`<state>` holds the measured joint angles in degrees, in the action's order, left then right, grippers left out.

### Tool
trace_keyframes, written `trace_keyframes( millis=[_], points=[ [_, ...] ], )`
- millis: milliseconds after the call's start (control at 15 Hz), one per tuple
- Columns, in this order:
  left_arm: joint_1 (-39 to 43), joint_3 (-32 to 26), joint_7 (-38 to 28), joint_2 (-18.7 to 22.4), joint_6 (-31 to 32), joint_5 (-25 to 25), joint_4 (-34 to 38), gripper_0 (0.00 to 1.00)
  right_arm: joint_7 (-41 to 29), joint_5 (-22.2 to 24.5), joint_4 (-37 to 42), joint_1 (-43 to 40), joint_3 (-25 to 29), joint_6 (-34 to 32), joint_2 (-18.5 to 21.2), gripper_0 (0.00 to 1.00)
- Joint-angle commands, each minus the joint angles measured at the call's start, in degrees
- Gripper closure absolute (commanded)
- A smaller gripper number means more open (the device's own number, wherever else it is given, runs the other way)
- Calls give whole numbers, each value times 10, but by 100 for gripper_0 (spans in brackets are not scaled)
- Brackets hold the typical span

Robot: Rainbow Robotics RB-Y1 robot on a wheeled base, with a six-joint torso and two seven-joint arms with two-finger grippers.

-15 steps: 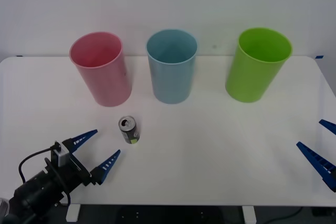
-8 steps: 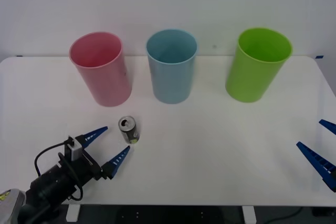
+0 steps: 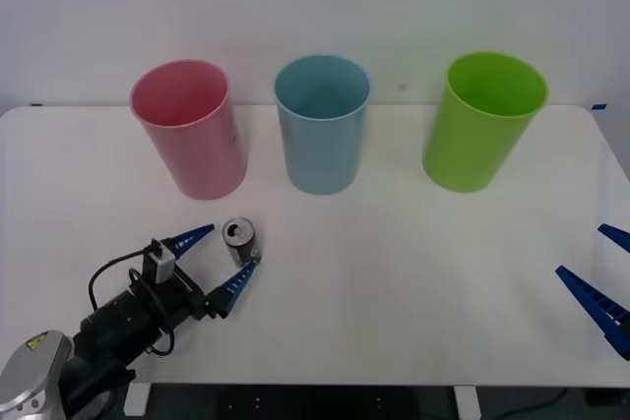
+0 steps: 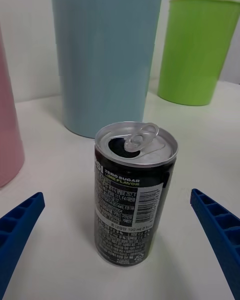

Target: Grasp the object on the table and drop it into the matching bin: aluminum can to the light blue bin, PET bottle to the pink bin.

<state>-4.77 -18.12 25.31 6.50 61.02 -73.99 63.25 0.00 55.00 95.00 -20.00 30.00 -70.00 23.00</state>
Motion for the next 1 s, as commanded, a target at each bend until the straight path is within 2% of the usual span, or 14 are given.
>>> trace_keyframes(
  millis=[67,267,467,1000],
  points=[
    [-9,0,-3,-6,-10,-12,-1,0,0,0,0,0,0,0,0,0],
    [-20,5,-3,-10,-25,-26,-5,0,0,0,0,0,0,0,0,0],
    [-51,3,6,-10,-25,-26,-52,0,0,0,0,0,0,0,0,0],
    [-53,7,7,-10,-25,-21,-54,0,0,0,0,0,0,0,0,0]
  ],
)
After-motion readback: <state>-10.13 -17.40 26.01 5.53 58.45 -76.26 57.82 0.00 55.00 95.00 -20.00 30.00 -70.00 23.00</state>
